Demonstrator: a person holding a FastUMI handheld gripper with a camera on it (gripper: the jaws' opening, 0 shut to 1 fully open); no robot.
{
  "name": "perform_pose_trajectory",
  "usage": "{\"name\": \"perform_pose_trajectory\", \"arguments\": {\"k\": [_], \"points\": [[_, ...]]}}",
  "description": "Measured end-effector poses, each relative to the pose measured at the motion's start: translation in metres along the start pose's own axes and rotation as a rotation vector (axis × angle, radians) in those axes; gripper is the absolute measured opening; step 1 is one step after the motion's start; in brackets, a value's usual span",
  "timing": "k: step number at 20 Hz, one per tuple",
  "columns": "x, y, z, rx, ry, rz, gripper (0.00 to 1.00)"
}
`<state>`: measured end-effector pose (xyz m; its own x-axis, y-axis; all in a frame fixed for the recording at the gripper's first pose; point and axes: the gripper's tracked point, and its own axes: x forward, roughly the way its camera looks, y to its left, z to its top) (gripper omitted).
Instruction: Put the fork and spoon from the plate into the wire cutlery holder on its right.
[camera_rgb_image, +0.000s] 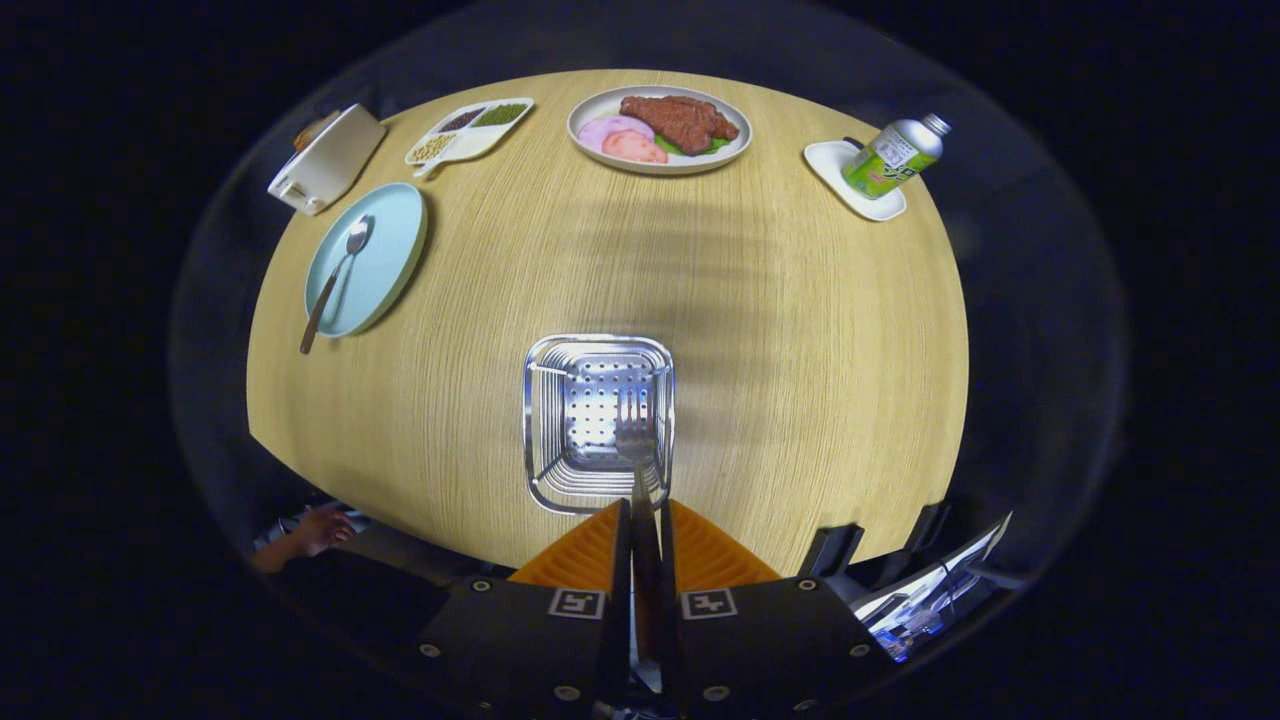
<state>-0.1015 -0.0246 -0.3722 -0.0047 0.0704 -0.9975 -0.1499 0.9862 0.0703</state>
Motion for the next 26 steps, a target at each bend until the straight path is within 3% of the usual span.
{"name": "perform_pose_trajectory", "arguments": {"k": [4, 8, 10, 11, 13, 17, 20, 23, 26], "points": [[-0.023, 0.012, 0.053, 0.128, -0.240, 0.089, 0.19], [-0.068, 0.030, 0.112, 0.227, -0.550, 0.176, 0.35], [-0.091, 0.039, 0.132, 0.246, -0.678, 0.192, 0.53], [-0.102, 0.039, 0.143, 0.248, -0.742, 0.180, 0.67], [-0.129, 0.038, 0.161, 0.251, -0.882, 0.135, 0.79], [-0.176, 0.047, 0.182, 0.253, -1.098, 0.042, 0.85], [-0.198, 0.071, 0.190, 0.245, -1.193, 0.030, 0.87], [-0.198, 0.102, 0.201, 0.189, -1.221, -0.012, 0.88], [-0.180, 0.153, 0.204, 0.117, -1.182, 0.008, 0.88]]}}
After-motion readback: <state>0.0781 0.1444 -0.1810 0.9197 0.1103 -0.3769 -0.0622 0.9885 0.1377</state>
